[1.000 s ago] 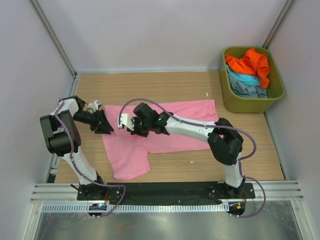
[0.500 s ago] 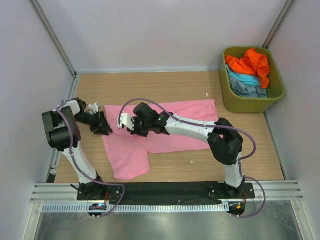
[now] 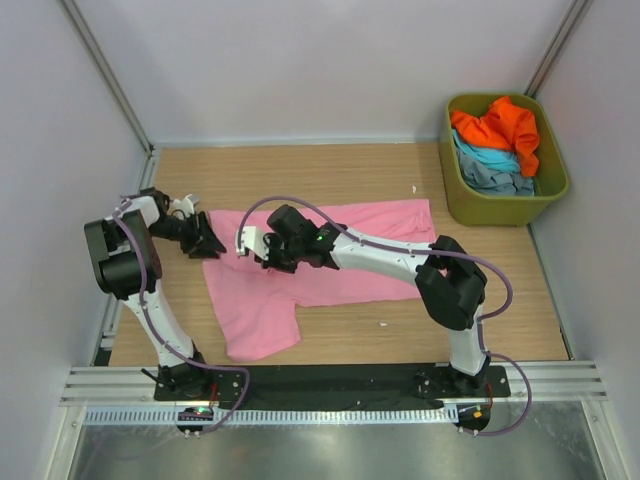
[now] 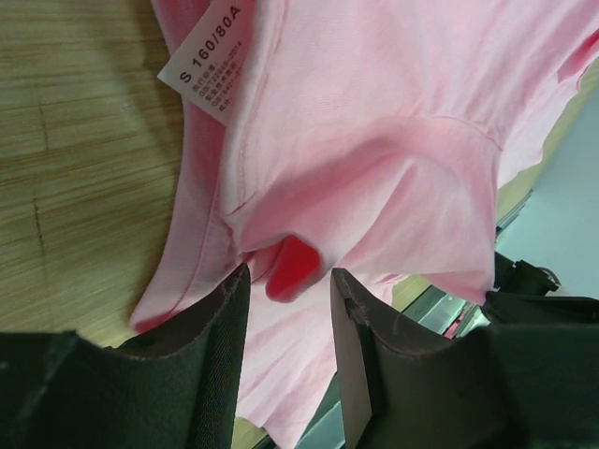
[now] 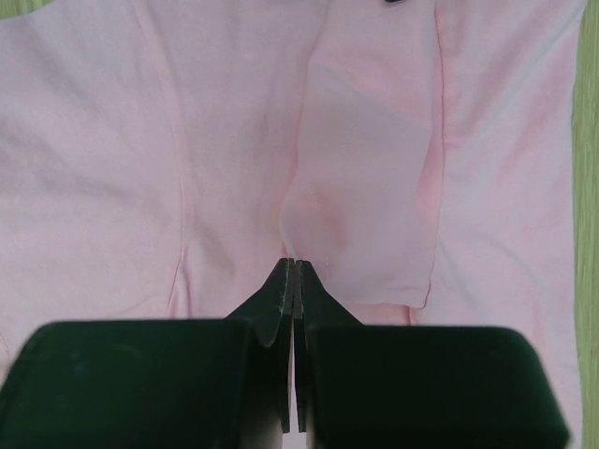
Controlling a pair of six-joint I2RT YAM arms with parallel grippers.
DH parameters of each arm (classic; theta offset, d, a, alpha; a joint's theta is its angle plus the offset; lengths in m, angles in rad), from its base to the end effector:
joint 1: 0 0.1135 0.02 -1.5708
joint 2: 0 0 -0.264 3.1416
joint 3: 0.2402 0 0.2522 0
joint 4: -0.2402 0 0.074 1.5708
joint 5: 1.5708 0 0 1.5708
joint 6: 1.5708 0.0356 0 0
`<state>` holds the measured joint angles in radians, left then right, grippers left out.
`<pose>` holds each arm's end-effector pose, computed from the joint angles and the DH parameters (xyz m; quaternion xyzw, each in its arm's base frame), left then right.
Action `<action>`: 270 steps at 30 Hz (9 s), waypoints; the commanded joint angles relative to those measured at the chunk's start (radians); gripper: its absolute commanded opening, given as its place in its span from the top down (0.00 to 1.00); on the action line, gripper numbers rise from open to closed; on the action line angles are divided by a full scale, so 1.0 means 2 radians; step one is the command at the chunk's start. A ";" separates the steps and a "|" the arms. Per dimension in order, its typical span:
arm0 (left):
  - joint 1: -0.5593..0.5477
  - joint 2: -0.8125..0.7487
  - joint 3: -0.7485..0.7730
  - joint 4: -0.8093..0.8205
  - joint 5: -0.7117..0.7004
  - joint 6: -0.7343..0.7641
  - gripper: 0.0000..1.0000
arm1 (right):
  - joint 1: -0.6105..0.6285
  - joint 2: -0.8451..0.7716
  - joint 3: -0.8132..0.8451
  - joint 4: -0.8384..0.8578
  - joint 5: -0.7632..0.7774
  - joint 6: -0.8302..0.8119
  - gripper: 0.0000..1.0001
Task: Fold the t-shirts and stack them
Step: Fold the tshirt
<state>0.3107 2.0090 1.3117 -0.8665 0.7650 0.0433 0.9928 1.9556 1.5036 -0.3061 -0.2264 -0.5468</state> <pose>0.3494 0.0863 0.1416 -0.1224 0.9196 -0.3668 0.0689 0.2362 0.3767 0.2304 -0.6673 0.6243 0.1880 0.3601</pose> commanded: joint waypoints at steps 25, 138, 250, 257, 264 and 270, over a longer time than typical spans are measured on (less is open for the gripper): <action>-0.012 -0.060 -0.013 -0.113 0.058 0.060 0.76 | -0.001 0.005 0.006 0.031 0.013 0.000 0.99; 0.000 -0.040 -0.058 -0.068 -0.002 0.064 0.53 | -0.008 0.002 -0.010 0.043 0.024 0.003 0.99; -0.069 0.220 0.351 -0.140 -0.160 -0.002 0.48 | -0.381 0.073 0.044 -0.069 0.084 0.182 0.46; -0.079 0.262 0.412 -0.153 -0.185 0.007 0.48 | -0.398 0.097 0.053 -0.067 0.092 0.184 0.45; -0.091 0.299 0.486 -0.150 -0.221 0.008 0.46 | -0.418 0.156 0.124 -0.077 0.080 0.187 0.45; -0.103 0.325 0.543 -0.134 -0.251 0.002 0.40 | -0.424 0.200 0.188 -0.088 0.077 0.193 0.46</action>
<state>0.1085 2.5710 2.3680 -1.3117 0.4145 0.0067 0.1612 2.3020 1.8267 -0.4534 -0.0856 -0.1745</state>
